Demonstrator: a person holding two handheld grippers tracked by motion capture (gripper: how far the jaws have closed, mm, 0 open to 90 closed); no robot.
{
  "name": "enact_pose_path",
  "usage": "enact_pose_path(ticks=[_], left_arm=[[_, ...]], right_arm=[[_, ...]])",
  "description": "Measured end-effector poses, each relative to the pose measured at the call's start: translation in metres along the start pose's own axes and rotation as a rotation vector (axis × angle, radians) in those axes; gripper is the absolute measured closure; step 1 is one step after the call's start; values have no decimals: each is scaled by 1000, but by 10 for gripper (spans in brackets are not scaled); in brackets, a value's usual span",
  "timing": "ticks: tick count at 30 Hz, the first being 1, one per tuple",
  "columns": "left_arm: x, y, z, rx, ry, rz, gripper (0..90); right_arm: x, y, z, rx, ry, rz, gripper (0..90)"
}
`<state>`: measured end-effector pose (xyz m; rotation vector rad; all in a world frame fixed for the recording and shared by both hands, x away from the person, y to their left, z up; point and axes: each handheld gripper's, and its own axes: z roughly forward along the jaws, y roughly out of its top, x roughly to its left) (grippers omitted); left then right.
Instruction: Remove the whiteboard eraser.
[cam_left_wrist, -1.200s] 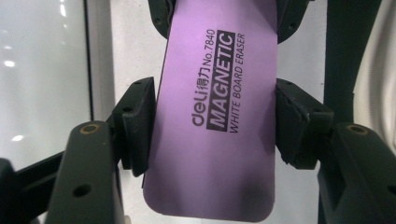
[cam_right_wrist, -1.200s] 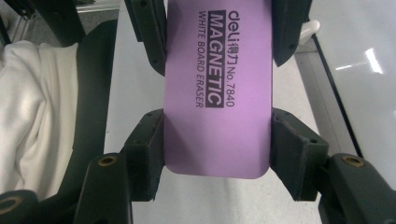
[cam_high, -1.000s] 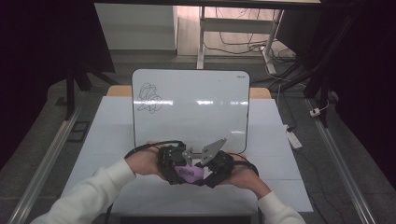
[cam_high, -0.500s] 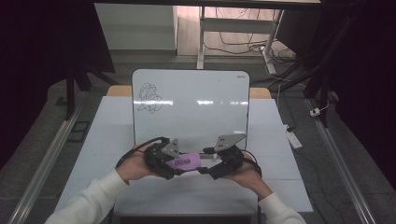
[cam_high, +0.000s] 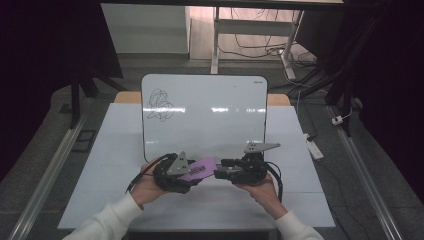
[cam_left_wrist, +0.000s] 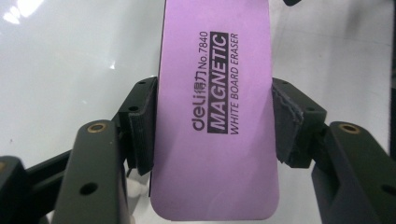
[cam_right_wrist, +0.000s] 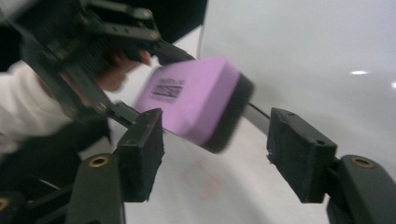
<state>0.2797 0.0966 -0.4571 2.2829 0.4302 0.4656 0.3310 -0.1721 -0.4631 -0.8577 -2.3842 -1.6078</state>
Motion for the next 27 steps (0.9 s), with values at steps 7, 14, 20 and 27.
enact_pose_path(ticks=[7, 14, 20, 27], left_arm=[[-13, 1, 5, -28, 89, 55, 402], [-20, 2, 12, -15, 183, 88, 377], [-27, 8, 12, -21, 248, 87, 245], [-28, 14, 22, 5, 281, 85, 315]], right_arm=[[-7, 0, 3, -44, 53, 129, 545], [-8, 0, 2, -84, 40, 172, 651], [-5, 1, 0, -124, -19, 163, 675], [12, 5, 4, -121, -67, 106, 681]])
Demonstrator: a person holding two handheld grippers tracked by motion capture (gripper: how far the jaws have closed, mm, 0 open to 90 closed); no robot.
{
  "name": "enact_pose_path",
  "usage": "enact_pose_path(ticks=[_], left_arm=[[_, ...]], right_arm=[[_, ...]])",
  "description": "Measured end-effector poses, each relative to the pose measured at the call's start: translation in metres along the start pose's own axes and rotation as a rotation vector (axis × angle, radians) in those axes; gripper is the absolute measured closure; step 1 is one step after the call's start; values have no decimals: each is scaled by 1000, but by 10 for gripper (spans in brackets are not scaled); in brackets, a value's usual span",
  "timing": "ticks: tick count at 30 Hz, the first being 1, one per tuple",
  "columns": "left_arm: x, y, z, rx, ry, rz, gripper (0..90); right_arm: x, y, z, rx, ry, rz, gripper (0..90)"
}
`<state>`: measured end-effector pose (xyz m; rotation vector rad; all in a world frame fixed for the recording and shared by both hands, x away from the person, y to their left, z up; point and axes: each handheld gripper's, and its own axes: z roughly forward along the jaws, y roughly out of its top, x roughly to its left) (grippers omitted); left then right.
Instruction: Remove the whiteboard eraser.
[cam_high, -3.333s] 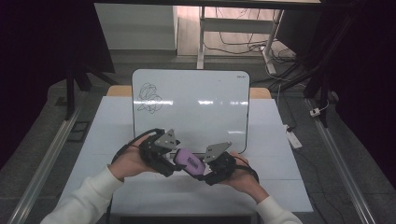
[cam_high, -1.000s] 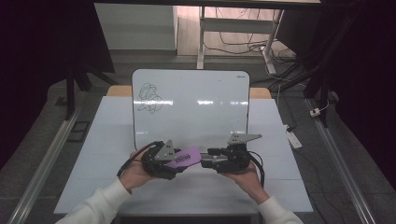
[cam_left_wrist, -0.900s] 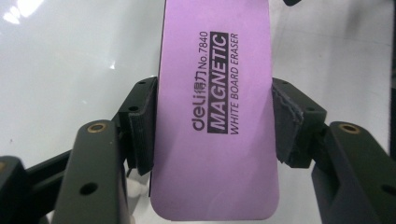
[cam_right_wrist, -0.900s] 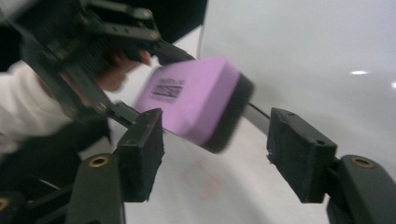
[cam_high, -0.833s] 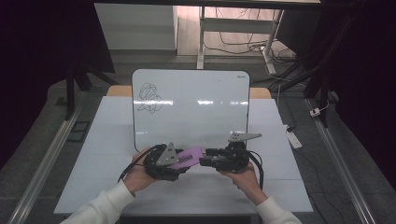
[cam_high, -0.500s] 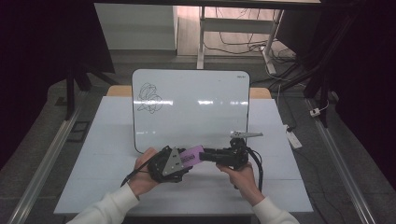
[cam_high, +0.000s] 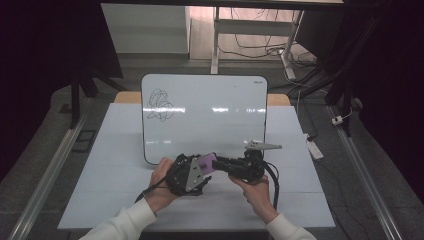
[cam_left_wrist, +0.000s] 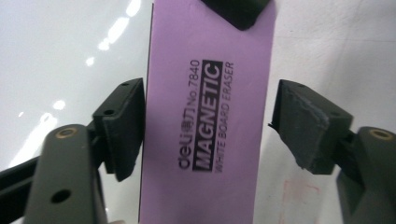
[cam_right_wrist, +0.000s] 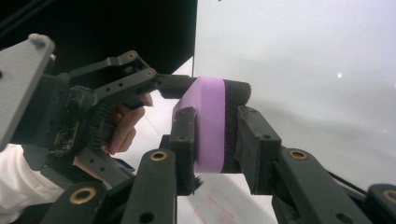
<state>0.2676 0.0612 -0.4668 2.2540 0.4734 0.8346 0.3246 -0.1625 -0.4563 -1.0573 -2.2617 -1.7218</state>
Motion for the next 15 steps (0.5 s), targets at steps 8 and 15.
enact_pose_path(ticks=[8, 15], left_arm=[[1, -1, 1, 12, -5, -5, 400], [4, -1, -1, -1, -17, -19, 405]], right_arm=[[7, 1, 1, 7, -30, -44, 679], [10, 2, 2, -5, -38, -74, 612]])
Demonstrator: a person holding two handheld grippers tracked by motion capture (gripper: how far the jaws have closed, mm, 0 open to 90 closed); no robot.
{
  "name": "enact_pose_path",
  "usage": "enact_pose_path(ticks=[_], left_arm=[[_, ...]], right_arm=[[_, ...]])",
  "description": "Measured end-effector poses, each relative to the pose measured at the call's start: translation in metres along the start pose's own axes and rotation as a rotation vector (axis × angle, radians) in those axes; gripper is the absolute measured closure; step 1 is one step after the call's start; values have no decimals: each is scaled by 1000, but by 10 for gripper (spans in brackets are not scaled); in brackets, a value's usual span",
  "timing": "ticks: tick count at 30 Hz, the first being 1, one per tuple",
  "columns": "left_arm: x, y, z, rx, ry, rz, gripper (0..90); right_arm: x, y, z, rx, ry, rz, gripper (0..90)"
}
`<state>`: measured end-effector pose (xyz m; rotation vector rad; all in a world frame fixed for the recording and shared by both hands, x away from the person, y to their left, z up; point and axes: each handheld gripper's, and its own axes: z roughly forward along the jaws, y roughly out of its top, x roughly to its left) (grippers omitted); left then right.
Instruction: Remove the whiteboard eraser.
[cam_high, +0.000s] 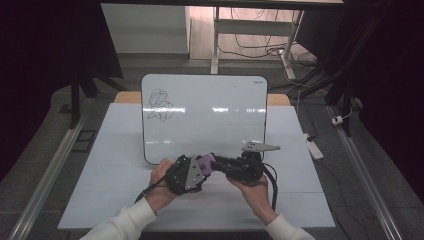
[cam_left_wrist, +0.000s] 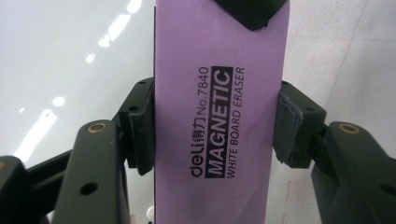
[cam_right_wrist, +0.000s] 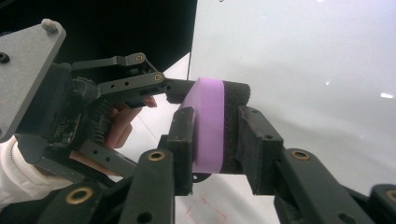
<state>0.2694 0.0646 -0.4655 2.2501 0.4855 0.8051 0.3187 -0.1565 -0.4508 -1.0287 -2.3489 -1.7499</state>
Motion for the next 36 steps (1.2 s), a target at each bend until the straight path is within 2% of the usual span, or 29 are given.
enact_pose_path(ticks=[1, 3, 4, 7, 10, 16, 20, 24, 28, 32, 36], left_arm=[[1, 0, -1, -4, -2, -10, 405], [6, -2, -5, -9, 15, -32, 406], [9, -3, -7, -12, 25, -47, 406], [20, -10, -17, -21, 61, -94, 406], [33, -19, -29, -26, 96, -156, 406], [56, -35, -48, -50, 121, -275, 406], [69, -42, -59, -74, 124, -340, 406], [82, -46, -66, -82, 150, -383, 406], [100, -48, -71, -82, 192, -416, 406], [123, -47, -72, -77, 233, -451, 406], [145, -39, -67, -59, 256, -461, 406]], right_arm=[[0, 0, 0, 0, 0, 0, 612], [0, 1, -2, -41, 6, -2, 475], [0, 2, -5, -63, 3, -1, 452], [-2, 6, -16, -105, -3, -22, 417], [-5, 5, -27, -125, -28, -68, 397], [-21, -8, -43, -89, -113, -172, 350], [-26, -19, -53, -55, -189, -271, 330], [-33, -29, -63, -45, -244, -309, 323], [-41, -38, -75, -49, -264, -307, 323], [-48, -44, -85, -49, -287, -298, 322], [-52, -48, -91, -48, -318, -294, 322]])
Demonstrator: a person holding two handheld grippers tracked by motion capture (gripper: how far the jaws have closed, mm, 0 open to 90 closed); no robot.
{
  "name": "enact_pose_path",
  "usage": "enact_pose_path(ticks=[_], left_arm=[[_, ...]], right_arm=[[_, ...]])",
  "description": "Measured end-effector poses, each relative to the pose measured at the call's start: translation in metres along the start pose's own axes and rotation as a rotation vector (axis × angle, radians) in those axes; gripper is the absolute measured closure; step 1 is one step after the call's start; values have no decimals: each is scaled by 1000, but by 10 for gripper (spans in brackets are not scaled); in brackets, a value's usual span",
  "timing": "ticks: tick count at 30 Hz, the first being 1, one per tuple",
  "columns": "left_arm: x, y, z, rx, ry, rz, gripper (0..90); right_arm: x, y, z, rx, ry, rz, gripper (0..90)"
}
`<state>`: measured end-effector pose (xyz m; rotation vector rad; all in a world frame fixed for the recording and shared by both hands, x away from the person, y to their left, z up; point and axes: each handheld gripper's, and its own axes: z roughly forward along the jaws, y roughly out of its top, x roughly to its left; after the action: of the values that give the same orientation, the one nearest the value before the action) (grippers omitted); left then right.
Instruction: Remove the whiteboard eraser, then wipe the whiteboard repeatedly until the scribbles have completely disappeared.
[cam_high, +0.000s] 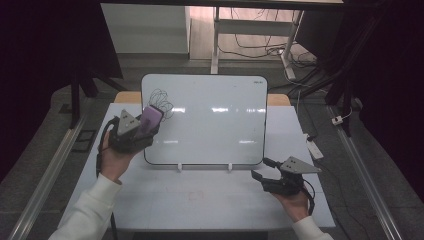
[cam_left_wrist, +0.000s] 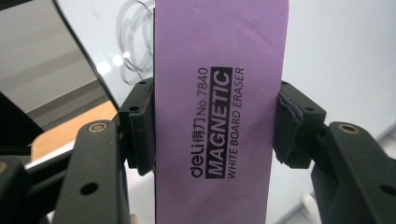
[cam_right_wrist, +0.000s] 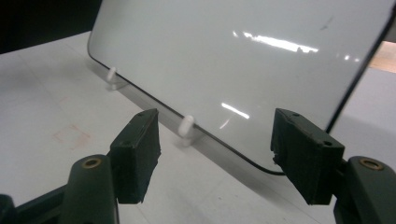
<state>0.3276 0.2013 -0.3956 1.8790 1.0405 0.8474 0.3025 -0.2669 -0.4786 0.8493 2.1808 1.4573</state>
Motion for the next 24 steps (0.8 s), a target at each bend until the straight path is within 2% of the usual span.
enact_pose_path(ticks=[5, 11, 13, 20, 21, 24], left_arm=[[12, 16, 16, 17, 16, -12, 406], [21, 24, 24, 20, 24, -31, 405], [22, 28, 27, 27, 33, -19, 406], [26, 51, 51, 98, 117, 43, 406], [26, 54, 55, 111, 124, 57, 406], [27, 58, 66, 131, 120, 54, 406]], right_arm=[[-3, -2, 0, -3, -9, 2, 322], [-4, -3, 0, 3, -10, -1, 322], [-5, -3, 0, 5, -9, -1, 322], [-5, -4, 1, 15, -13, -6, 322], [-5, -4, 1, 14, -12, -10, 323], [-5, -4, 2, 14, -9, -10, 322]])
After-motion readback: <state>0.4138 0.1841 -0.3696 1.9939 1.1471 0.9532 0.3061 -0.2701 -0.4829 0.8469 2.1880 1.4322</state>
